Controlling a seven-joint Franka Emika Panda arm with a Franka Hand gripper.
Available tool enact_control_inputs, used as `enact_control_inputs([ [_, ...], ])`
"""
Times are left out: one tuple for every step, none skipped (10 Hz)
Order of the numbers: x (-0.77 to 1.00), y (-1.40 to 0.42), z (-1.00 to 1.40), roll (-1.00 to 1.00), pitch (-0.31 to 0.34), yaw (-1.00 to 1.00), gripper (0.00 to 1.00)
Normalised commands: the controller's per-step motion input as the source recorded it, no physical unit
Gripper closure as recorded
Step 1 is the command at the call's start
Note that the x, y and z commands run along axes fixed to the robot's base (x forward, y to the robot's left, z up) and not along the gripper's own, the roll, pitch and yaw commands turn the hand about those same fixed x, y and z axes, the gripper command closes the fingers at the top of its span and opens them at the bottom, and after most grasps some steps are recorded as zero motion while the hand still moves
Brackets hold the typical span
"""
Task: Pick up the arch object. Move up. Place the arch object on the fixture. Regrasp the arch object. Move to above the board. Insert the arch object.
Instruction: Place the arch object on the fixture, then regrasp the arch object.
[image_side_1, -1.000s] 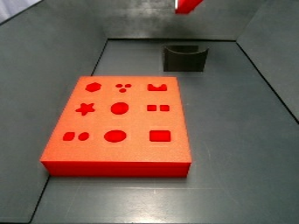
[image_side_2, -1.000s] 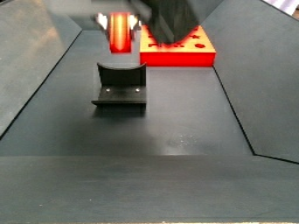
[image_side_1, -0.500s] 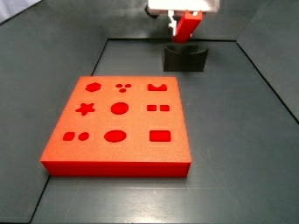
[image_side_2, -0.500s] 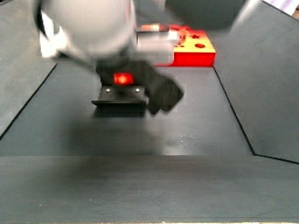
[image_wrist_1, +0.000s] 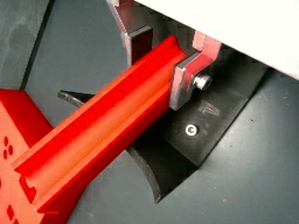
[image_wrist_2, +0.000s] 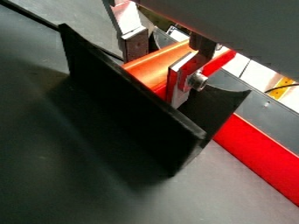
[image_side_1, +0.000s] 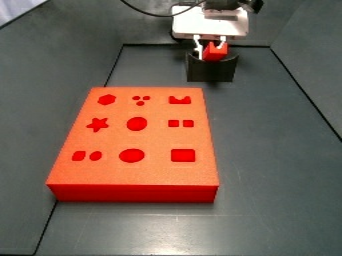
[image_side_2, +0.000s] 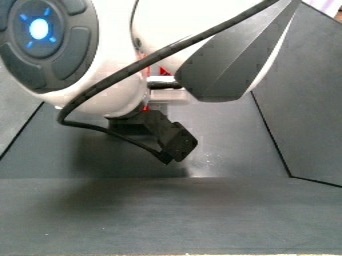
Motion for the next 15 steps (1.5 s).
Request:
enact_control_inputs([
  [0.08,0.07,-0.56,-0.1,-0.019,-0.06,1.0],
  [0.07,0.07,-0.56,-0.1,-0.019,-0.05,1.0],
  [0.0,-0.5,-0.17,0.0,0.0,0.0,1.0],
  [0.0,0.0,0.0,0.0,0.0,0.0,0.0],
  [0.0,0.0,1.0,0.06,-0.018,-0.05,0.0],
  [0.0,0.0,1.0,0.07,-0.018,-0.04,0.0],
  [-0.01,0.0,1.0,0.07,-0.011,-0.03,0.0],
  [-0.03,-0.01,1.0,0.08,-0.008,0.0,0.0],
  [-0.04,-0.01,1.0,0.08,0.001,0.01,0.0],
  [-0.05,-0.01,0.93,0.08,0.016,0.01,0.0],
  [-0.04,0.0,0.7,0.07,0.041,0.02,0.0],
  [-0.03,0.0,0.53,0.07,0.055,0.01,0.0],
  [-0.03,0.0,0.36,0.06,0.064,0.01,0.0],
  [-0.03,0.0,0.18,0.05,0.064,0.0,0.0],
  [0.0,-1.0,0.89,1.0,0.048,0.04,0.0],
])
